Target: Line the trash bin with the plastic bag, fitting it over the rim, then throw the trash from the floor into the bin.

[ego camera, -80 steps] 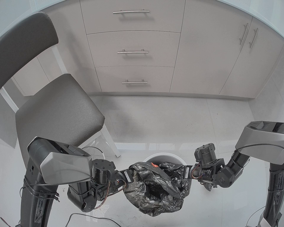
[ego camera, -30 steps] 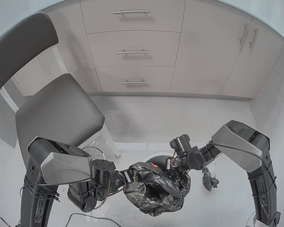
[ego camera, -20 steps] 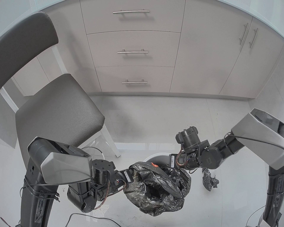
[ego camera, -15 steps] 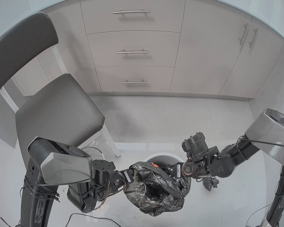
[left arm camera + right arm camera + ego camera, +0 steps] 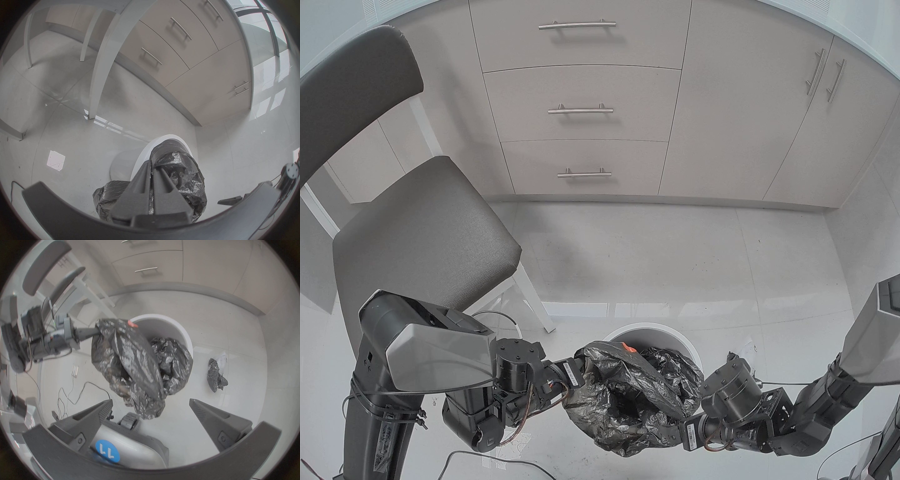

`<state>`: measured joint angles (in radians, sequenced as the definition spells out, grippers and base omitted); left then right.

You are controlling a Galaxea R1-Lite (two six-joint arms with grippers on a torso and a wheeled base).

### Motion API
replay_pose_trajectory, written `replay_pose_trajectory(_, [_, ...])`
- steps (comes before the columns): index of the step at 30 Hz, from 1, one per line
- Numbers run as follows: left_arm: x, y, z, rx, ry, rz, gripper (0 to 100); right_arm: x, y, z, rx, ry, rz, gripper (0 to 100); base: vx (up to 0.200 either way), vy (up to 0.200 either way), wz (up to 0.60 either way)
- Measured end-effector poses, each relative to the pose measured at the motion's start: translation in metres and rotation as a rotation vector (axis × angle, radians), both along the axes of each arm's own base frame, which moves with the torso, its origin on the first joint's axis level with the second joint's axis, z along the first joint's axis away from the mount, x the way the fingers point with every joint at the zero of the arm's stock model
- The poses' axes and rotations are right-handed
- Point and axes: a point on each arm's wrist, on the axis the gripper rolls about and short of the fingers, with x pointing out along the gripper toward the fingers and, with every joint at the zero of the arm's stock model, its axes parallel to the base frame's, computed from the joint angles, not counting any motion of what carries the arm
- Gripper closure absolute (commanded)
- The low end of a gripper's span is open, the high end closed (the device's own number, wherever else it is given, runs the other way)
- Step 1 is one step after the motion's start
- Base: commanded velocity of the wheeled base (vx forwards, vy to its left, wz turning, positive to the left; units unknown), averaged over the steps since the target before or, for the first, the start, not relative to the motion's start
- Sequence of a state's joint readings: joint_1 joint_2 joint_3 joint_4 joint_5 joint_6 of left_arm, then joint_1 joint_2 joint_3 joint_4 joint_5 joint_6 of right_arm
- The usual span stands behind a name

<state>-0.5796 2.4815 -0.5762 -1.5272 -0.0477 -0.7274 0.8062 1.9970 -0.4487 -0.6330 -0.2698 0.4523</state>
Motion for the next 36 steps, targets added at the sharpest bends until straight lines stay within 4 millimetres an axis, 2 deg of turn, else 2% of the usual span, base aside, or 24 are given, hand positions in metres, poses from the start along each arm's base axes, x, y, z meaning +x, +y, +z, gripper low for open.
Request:
replay_pose_trajectory(5, [0.000, 0.000, 0.000, -0.001, 0.000, 0.000, 100, -0.003, 0.004, -0.013, -0.049, 0.018, 0.015, 0, 0.000, 0.000, 0.00])
replay_pose_trajectory(16, [0.000, 0.000, 0.000, -0.001, 0.001, 0.000, 100, 0.035, 0.007, -0.036, -0.104, 0.007, -0.046, 0, 0.000, 0.000, 0.00])
replay_pose_trajectory(28, [0.000, 0.000, 0.000, -0.001, 0.000, 0.000, 100, 0.053, 0.012, -0.046, -0.091, -0.061, -0.100, 0, 0.000, 0.000, 0.00])
replay_pose_trajectory(29, [0.000, 0.000, 0.000, -0.001, 0.000, 0.000, 100, 0.054, 0.013, -0.047, -0.088, -0.070, -0.104, 100, 0.000, 0.000, 0.00])
replay_pose_trajectory(36, [0.000, 0.000, 0.000, -0.001, 0.000, 0.000, 100, 0.055, 0.011, -0.056, -0.102, -0.074, -0.124, 100, 0.000, 0.000, 0.00])
